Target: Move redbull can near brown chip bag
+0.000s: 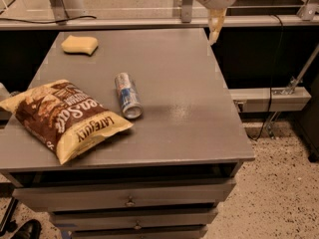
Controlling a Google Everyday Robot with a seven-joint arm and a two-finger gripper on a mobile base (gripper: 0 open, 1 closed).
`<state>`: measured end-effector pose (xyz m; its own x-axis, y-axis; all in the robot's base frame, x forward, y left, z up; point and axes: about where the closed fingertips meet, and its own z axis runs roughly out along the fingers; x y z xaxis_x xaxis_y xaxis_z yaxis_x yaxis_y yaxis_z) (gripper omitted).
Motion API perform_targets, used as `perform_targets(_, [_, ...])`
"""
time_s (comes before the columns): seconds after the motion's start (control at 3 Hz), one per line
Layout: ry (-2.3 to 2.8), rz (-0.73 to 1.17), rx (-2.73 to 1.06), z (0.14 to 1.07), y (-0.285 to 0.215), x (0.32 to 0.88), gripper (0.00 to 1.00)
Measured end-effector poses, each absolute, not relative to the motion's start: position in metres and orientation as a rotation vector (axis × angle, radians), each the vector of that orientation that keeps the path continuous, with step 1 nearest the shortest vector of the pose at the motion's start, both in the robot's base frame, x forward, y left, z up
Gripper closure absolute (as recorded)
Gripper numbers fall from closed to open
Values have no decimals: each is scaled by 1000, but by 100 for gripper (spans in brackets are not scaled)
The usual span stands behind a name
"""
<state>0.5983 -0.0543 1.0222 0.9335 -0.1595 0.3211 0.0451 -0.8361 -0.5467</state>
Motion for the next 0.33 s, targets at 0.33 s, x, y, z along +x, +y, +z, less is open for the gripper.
perform_targets(0.33, [81, -481, -2518, 1022, -54, 598, 0])
